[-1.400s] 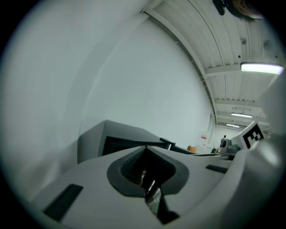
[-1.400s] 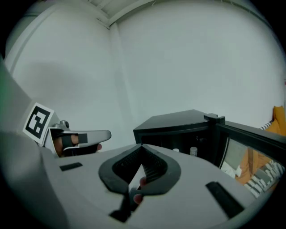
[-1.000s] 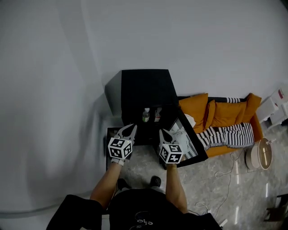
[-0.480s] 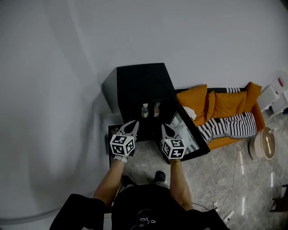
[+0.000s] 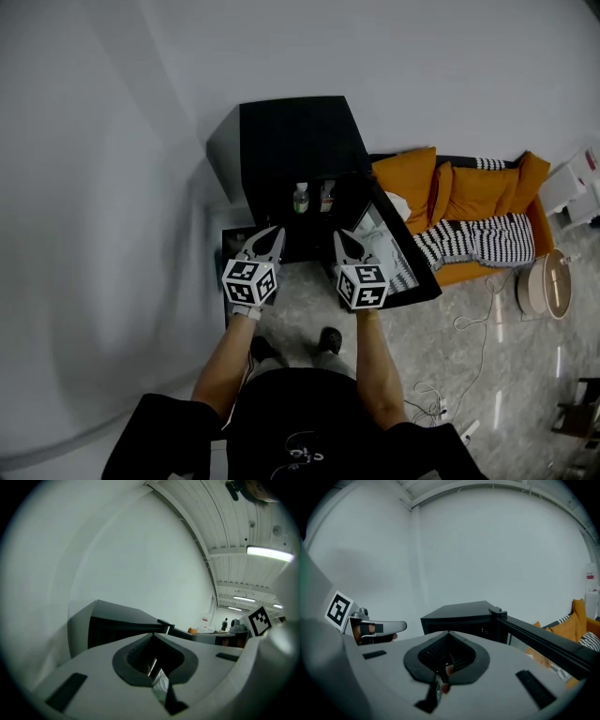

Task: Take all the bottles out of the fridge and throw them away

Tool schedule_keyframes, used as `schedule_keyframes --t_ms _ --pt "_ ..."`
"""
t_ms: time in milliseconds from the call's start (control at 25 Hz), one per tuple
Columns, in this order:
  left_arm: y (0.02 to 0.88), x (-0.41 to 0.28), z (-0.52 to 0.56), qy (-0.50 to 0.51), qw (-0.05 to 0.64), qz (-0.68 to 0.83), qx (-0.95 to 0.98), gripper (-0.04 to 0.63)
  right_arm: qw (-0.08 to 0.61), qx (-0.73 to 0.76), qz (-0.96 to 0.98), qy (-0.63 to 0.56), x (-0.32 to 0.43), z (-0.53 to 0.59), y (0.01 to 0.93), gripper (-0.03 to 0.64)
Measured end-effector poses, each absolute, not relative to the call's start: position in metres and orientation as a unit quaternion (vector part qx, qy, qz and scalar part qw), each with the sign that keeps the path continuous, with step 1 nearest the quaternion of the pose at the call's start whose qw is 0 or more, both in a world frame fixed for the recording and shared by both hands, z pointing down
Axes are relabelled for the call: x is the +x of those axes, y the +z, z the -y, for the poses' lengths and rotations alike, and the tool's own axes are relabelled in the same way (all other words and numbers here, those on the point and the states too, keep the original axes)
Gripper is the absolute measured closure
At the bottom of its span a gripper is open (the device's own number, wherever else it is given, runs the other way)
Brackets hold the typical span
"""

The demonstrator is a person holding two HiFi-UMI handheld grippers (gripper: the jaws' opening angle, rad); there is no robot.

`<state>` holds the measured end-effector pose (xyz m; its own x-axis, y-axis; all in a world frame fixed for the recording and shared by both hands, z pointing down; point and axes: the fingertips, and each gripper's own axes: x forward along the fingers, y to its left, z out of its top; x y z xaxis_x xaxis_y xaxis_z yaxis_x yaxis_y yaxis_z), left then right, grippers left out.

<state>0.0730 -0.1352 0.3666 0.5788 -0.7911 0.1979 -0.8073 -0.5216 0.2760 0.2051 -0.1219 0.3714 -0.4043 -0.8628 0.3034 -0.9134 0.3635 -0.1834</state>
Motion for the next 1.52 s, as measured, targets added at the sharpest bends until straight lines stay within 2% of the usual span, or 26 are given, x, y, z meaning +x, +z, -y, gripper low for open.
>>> schedule_keyframes --t_ms 400,960,1280,1520 --pt "0.409 0.056 0.137 0.053 0.171 0.468 0.865 0.589 0.084 0.524 0.833 0.159 0.198 0.145 0.405 0.615" --pt "0.477 0.067 0.168 0.067 0.161 0.446 0.878 0.589 0.11 0.511 0.84 0.146 0.177 0.191 0.509 0.615" --pt "0.52 0.061 0.192 0.06 0.168 0.46 0.87 0.589 0.097 0.523 0.836 0.135 0.167 0.231 0.558 0.615" --pt "0.553 0.058 0.211 0.055 0.148 0.452 0.878 0.589 0.083 0.541 0.826 0.137 0.159 0.26 0.612 0.607"
